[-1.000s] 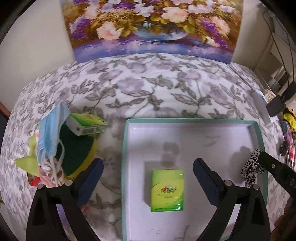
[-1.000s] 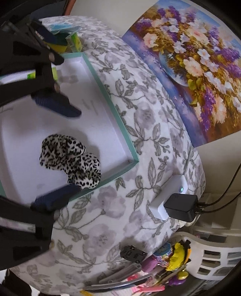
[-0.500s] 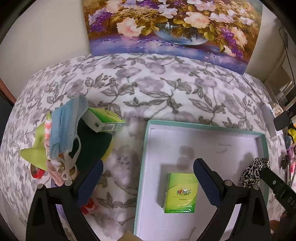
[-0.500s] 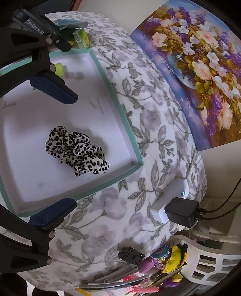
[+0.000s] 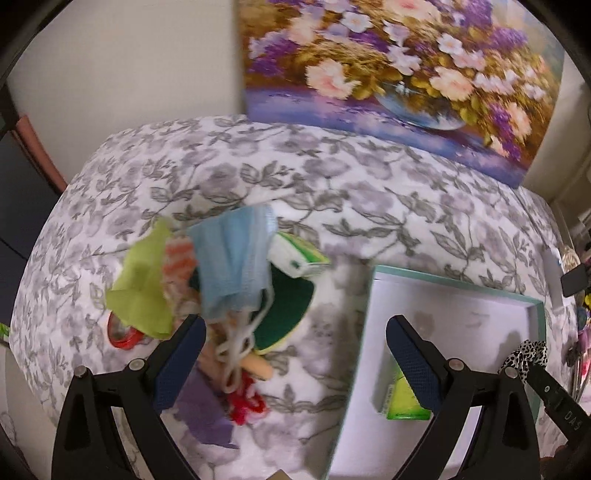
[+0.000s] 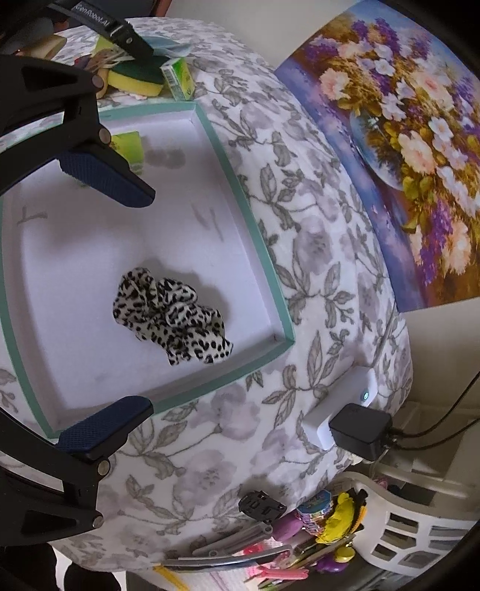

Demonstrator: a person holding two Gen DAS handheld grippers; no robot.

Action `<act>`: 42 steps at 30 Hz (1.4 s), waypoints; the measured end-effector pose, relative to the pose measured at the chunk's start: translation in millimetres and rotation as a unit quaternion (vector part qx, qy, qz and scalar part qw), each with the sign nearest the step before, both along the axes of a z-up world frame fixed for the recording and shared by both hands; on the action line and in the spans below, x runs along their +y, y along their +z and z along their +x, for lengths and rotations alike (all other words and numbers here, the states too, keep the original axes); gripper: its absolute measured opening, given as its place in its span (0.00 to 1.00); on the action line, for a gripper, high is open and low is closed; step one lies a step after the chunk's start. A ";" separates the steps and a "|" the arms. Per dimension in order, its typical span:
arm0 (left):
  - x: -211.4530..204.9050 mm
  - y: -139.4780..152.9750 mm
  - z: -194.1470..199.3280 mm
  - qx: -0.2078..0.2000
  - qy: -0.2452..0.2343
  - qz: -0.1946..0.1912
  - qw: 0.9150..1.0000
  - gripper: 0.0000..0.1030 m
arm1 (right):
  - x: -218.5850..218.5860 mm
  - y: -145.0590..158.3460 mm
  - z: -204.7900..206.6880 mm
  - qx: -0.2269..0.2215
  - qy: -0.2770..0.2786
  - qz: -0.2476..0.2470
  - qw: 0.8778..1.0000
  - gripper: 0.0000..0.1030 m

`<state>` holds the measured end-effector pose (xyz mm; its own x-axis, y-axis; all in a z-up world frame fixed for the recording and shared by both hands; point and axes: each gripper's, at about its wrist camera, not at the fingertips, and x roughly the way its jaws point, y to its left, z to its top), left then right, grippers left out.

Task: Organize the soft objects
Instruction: 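Move both tools back over the pile toward the red tape roll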

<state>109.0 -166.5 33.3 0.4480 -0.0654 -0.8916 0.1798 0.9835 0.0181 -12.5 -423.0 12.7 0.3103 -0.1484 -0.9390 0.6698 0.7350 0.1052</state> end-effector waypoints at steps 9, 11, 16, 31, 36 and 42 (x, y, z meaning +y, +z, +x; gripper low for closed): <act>38.3 8.9 -0.3 -0.016 0.032 -0.021 0.999 0.95 | 42.6 0.0 11.8 0.014 0.036 -0.001 0.999 1.00; 46.3 13.3 -1.3 -0.023 0.038 -0.026 0.999 0.95 | 55.8 3.6 15.3 0.010 0.047 -0.006 0.999 1.00; 69.5 20.4 -1.7 -0.028 0.054 -0.041 0.997 0.95 | 88.2 11.1 23.5 -0.007 0.075 0.001 0.997 1.00; 190.2 28.2 16.3 -0.039 0.167 -0.040 0.984 0.96 | 174.1 13.8 71.2 -0.062 0.147 0.039 0.986 1.00; 213.6 14.5 25.8 -0.014 0.187 -0.046 0.981 0.96 | 199.9 3.3 86.9 -0.058 0.176 0.050 0.981 1.00; 228.8 -3.1 33.9 0.020 0.196 -0.053 0.979 0.95 | 220.5 -9.6 99.7 -0.047 0.195 0.071 0.977 1.00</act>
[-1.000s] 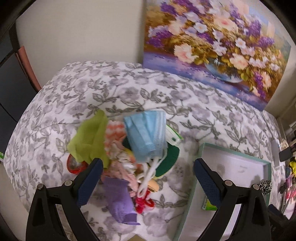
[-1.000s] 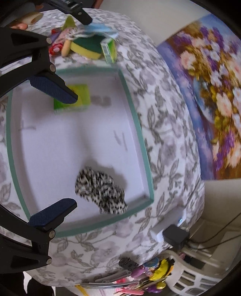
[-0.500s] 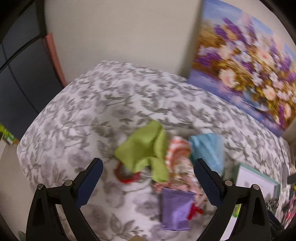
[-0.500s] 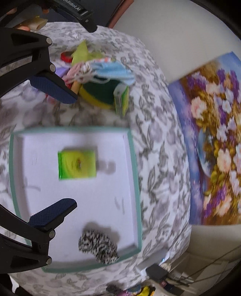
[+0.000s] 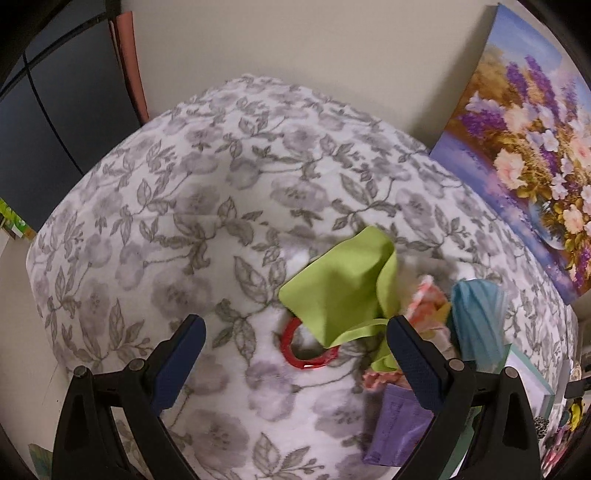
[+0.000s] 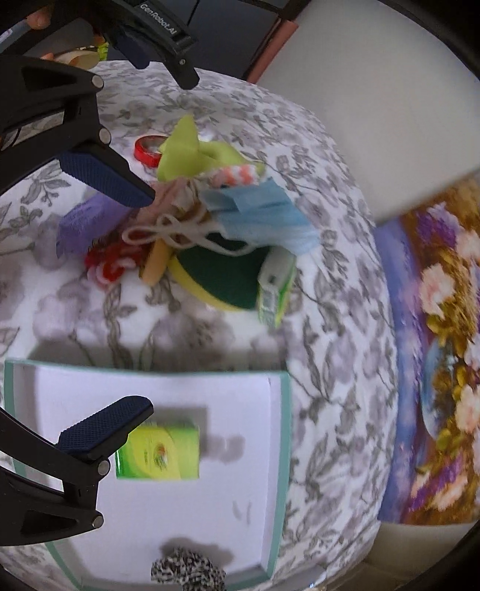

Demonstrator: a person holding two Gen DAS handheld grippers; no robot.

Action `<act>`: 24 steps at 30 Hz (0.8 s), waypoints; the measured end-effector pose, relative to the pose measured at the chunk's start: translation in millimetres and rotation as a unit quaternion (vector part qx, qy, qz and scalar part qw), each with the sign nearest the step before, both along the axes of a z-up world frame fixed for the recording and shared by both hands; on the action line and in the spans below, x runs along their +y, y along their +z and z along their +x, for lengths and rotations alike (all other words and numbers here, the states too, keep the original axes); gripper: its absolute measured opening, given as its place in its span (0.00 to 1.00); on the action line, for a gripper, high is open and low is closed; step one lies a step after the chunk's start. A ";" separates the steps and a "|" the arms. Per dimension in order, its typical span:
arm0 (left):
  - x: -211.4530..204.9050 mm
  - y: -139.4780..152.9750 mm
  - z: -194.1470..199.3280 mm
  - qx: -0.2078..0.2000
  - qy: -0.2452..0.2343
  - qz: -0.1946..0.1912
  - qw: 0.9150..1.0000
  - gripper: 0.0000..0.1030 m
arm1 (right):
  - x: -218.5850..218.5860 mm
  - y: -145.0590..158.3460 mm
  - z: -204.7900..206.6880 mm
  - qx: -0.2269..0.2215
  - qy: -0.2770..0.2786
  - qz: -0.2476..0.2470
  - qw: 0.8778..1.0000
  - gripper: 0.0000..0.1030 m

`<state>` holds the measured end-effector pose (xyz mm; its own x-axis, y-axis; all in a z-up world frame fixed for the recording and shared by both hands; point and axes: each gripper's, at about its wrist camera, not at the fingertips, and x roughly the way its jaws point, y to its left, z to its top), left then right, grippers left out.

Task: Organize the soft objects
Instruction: 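Move both tools back over the pile toward the red tape roll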

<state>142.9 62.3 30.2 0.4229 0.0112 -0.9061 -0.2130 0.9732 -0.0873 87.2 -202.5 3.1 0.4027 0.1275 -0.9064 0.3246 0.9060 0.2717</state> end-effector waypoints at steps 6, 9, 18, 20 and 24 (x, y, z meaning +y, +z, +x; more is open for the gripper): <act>4.1 -28.4 7.4 0.052 -0.021 0.011 0.998 0.96 | 19.9 -15.7 5.2 0.031 0.025 0.009 0.999 1.00; 5.8 -38.4 8.1 0.072 -0.028 0.010 0.997 0.96 | 29.0 -23.7 4.4 0.050 0.032 0.012 0.998 1.00; 7.8 -63.8 9.5 0.113 -0.045 0.013 0.993 0.95 | 53.5 -31.4 0.2 0.073 0.058 0.004 0.996 1.00; 8.1 -66.4 10.0 0.118 -0.047 0.008 0.992 0.95 | 58.2 -33.8 0.0 0.079 0.061 0.000 0.995 1.00; 8.1 -72.0 10.5 0.127 -0.050 0.010 0.991 0.95 | 68.0 -39.6 0.5 0.089 0.070 -0.010 0.994 1.00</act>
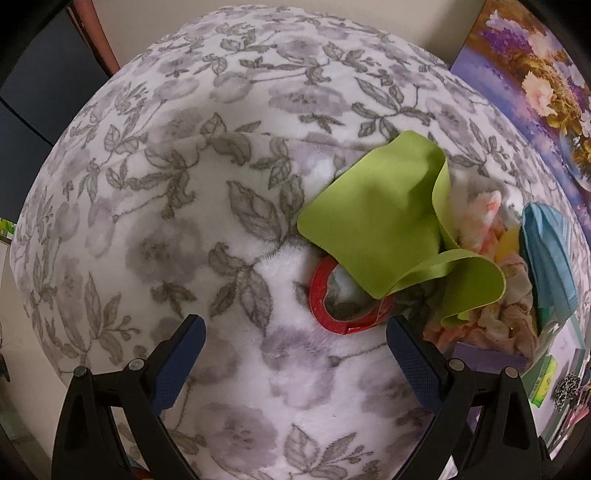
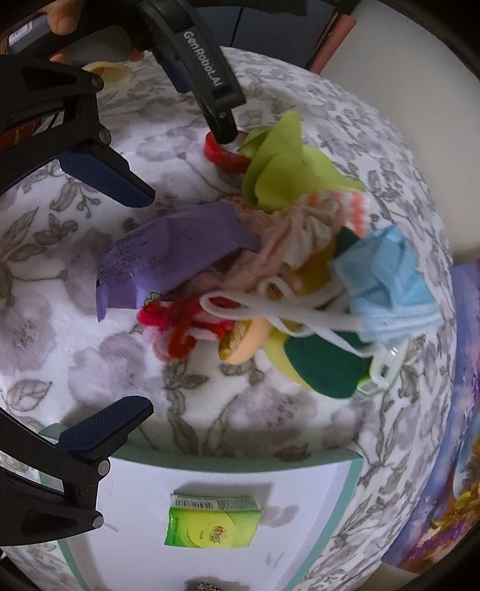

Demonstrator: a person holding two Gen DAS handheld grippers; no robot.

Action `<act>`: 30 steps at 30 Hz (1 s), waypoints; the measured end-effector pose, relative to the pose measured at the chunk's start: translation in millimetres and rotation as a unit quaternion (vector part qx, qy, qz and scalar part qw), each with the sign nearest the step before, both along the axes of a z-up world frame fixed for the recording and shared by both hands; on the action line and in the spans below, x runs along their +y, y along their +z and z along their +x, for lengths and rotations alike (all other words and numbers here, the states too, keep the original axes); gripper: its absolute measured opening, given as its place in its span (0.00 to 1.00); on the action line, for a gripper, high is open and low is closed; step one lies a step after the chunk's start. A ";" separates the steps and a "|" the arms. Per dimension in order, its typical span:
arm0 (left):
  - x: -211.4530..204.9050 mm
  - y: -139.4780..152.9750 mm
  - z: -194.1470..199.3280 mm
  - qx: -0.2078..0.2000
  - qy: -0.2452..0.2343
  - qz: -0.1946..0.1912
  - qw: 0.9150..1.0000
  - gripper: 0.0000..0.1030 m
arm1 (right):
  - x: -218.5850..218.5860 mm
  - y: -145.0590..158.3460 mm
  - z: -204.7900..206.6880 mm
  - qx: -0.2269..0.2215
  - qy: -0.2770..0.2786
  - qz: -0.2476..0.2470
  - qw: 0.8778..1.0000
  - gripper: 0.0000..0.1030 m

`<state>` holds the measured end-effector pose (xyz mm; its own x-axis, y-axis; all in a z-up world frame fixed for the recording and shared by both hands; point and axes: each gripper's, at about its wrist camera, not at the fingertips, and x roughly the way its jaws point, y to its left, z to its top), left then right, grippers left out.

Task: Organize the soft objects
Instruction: 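Move both tools back over the pile toward the red tape roll, then grasp the red tape roll with the left gripper while the right grasps the purple wipes pack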

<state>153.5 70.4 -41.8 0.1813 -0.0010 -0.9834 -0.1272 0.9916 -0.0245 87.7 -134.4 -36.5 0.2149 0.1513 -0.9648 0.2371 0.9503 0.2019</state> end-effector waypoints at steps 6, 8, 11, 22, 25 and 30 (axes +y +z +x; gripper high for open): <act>-4.6 -9.4 2.3 0.012 -0.013 -0.005 1.000 0.95 | 17.0 -6.4 7.1 0.006 0.011 -0.009 1.000 0.97; -8.8 -11.7 4.2 0.012 -0.019 0.000 1.000 0.95 | 21.7 -8.1 9.0 0.007 0.016 -0.013 1.000 0.92; -14.7 -16.9 7.4 0.017 -0.026 -0.006 0.999 0.95 | 27.4 -12.8 11.9 0.013 0.022 -0.016 1.000 0.88; -40.1 -31.3 31.5 0.001 -0.065 0.002 0.998 0.76 | 32.2 -24.3 20.5 0.024 0.023 -0.025 0.999 0.79; -46.8 -37.1 37.0 0.011 -0.070 -0.008 0.997 0.68 | 32.9 -27.3 21.4 0.024 0.026 -0.027 0.999 0.76; -50.1 -37.3 34.4 0.006 -0.076 -0.009 0.997 0.53 | 35.2 -28.8 21.3 0.022 0.029 -0.026 0.999 0.65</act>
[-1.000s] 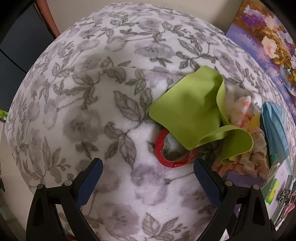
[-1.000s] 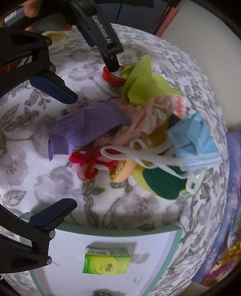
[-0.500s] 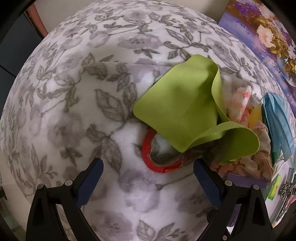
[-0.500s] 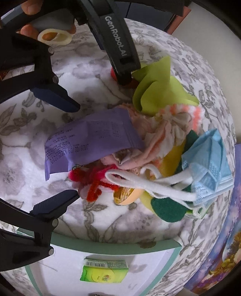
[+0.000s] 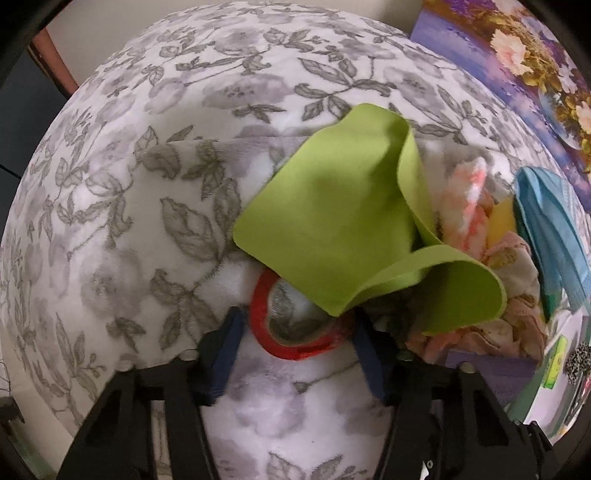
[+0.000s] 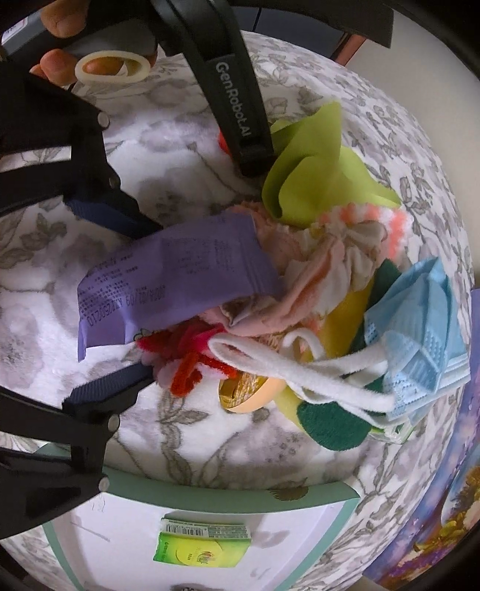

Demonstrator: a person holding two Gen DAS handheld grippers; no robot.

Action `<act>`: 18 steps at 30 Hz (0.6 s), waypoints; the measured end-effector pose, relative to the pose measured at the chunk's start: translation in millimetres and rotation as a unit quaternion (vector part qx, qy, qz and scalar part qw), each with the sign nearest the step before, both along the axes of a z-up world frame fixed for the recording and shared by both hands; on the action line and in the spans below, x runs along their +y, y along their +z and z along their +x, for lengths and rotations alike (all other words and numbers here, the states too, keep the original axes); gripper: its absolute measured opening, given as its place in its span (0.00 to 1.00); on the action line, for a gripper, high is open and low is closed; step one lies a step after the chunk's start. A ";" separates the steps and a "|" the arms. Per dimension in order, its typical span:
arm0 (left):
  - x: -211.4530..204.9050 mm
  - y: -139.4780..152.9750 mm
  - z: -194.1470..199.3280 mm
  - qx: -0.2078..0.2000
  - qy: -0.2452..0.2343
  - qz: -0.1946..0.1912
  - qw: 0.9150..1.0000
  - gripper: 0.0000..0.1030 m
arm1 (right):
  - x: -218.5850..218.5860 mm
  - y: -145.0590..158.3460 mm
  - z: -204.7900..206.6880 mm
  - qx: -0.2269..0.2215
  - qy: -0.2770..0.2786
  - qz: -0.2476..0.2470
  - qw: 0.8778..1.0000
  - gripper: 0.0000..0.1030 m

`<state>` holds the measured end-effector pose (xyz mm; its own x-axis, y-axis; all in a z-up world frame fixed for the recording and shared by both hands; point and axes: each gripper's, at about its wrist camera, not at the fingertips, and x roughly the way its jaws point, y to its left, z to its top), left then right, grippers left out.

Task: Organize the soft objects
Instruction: 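Grasp the red tape roll with the left gripper while the right grasps the purple wipes pack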

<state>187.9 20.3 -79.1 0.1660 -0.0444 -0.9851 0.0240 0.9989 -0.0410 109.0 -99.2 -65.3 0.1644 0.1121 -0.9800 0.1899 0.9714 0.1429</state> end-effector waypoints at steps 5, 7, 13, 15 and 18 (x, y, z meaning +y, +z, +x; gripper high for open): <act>-7.4 2.7 -10.8 -0.002 -0.010 0.013 1.000 0.52 | 1.4 3.2 -3.8 -0.005 0.003 0.014 1.000 0.51; -3.4 8.0 -17.5 0.000 -0.007 0.007 1.000 0.52 | 1.5 3.5 -6.0 -0.005 0.004 0.015 1.000 0.49; -3.7 18.4 -36.6 -0.006 -0.006 -0.002 1.000 0.52 | 2.3 8.9 -21.6 -0.012 0.015 0.027 0.999 0.46; -5.4 22.3 -44.3 -0.010 -0.010 -0.003 1.000 0.52 | 0.1 11.6 -28.3 -0.015 0.017 0.036 0.999 0.46; -4.9 29.7 -55.6 -0.016 -0.014 -0.001 1.000 0.52 | -3.7 16.4 -37.9 -0.017 0.017 0.031 0.999 0.46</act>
<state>132.3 15.4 -49.4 0.1963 -0.0518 -0.9792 0.0539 0.9977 -0.0419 71.0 -102.9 -48.9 0.1923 0.1779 -0.9651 0.1512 0.9663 0.2082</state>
